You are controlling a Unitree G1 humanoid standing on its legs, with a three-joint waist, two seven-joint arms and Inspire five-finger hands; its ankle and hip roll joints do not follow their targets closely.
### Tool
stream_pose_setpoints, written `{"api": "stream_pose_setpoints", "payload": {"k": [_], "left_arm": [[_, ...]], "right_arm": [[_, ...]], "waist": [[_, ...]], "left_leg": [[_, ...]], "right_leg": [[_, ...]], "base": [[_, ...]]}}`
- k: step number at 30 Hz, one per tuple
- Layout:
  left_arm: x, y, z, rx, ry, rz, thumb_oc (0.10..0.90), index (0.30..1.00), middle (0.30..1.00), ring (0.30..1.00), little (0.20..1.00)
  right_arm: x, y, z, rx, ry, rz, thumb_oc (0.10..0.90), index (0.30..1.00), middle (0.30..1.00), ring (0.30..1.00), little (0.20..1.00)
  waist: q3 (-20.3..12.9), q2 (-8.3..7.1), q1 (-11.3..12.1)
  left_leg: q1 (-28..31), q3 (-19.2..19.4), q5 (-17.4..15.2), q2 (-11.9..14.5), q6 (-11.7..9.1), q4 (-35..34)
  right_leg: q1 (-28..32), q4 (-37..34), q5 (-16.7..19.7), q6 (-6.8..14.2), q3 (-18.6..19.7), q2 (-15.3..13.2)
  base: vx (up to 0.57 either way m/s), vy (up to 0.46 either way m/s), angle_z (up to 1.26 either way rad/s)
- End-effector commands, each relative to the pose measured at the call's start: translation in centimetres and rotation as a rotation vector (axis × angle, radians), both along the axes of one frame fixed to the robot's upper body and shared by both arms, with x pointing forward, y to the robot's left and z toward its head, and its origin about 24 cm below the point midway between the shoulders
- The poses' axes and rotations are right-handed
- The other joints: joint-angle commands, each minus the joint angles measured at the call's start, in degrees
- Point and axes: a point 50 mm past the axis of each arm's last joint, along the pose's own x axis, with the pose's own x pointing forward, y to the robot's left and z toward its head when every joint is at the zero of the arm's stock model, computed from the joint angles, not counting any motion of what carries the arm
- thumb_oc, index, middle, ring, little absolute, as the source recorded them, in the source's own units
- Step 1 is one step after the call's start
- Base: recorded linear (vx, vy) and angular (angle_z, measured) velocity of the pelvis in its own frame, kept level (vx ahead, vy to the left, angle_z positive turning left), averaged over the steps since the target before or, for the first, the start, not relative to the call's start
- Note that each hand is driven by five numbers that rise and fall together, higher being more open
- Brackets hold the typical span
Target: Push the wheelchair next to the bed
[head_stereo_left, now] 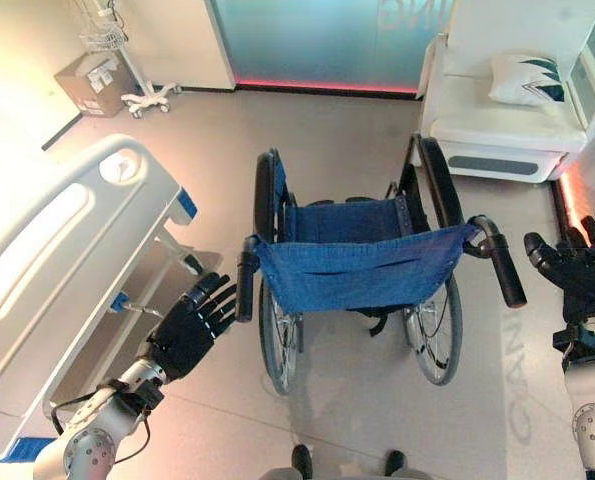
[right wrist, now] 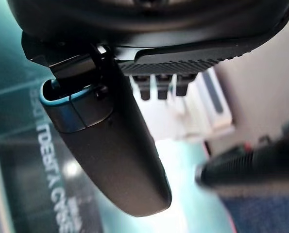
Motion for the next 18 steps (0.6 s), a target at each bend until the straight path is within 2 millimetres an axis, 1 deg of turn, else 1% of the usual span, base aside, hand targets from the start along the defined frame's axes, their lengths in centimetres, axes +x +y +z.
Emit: {"api": "stream_pose_setpoints", "payload": {"k": [1, 5, 8, 11, 14, 18], "left_arm": [[1.6, 1.0, 6.4, 0.149, -0.268, -0.112, 0.8, 0.9, 0.9, 0.9, 0.9], [1.7, 0.0, 7.5, 0.168, -0.307, -0.194, 0.8, 0.9, 0.9, 0.9, 0.9], [2.1, -1.0, 8.5, 0.151, -0.342, -0.256, 0.8, 0.9, 0.9, 0.9, 0.9], [2.4, -1.6, 8.9, 0.153, -0.354, -0.278, 0.8, 0.9, 0.9, 0.9, 0.9], [2.7, -2.1, 9.4, 0.189, -0.362, -0.304, 0.8, 0.9, 0.9, 0.9, 0.9], [2.9, -2.2, 9.5, 0.233, -0.363, -0.313, 0.8, 0.9, 0.9, 0.9, 0.9]], "right_arm": [[-0.2, 1.1, 6.7, -0.104, -0.335, 0.163, 0.8, 0.9, 0.9, 0.9, 0.9], [-0.1, 2.0, 7.1, -0.094, -0.348, 0.25, 0.8, 0.9, 0.9, 0.9, 0.9], [0.4, 3.0, 7.1, -0.135, -0.304, 0.297, 0.8, 0.9, 0.9, 0.9, 0.9], [0.8, 3.3, 6.9, -0.169, -0.253, 0.305, 0.8, 0.9, 0.9, 0.9, 0.9], [1.3, 3.7, 6.7, -0.184, -0.202, 0.353, 0.8, 0.9, 0.9, 0.9, 0.9], [1.7, 3.9, 6.4, -0.196, -0.167, 0.384, 0.8, 0.9, 0.9, 0.9, 0.9]], "waist": [[-3.47, -1.51, 0.16], [-3.55, -1.75, 0.23], [-3.52, -1.88, 0.28], [-3.51, -1.96, 0.31], [-3.39, -2.1, 0.31], [-3.15, -2.18, 0.53]], "left_leg": [[0.07, 2.69, -0.98, 1.6, -1.93, 0.17], [0.23, 2.74, -1.06, 1.6, -1.92, 0.18], [0.4, 2.86, -0.98, 1.75, -2.02, 0.17], [0.43, 2.82, -0.95, 1.81, -2.07, 0.17], [0.51, 2.91, -0.74, 2.01, -2.17, 0.18], [0.42, 2.73, -0.61, 2.1, -2.23, 0.22]], "right_leg": [[-2.95, 3.37, 0.74, 0.86, 0.88, -2.86], [-2.78, 3.31, 0.77, 0.88, 0.71, -2.65], [-2.61, 3.35, 0.8, 0.8, 0.54, -2.48], [-2.53, 3.32, 0.79, 0.77, 0.47, -2.39], [-2.37, 3.25, 0.84, 0.72, 0.32, -2.27], [-2.31, 3.23, 0.89, 0.62, 0.2, -2.11]], "base": [[0.0, 0.0, 0.0], [0.0, 0.0, 0.0], [0.02, -0.011, 0.01], [0.02, -0.011, 0.02], [0.02, -0.013, 0.01], [0.0, 0.0, 0.0]]}}
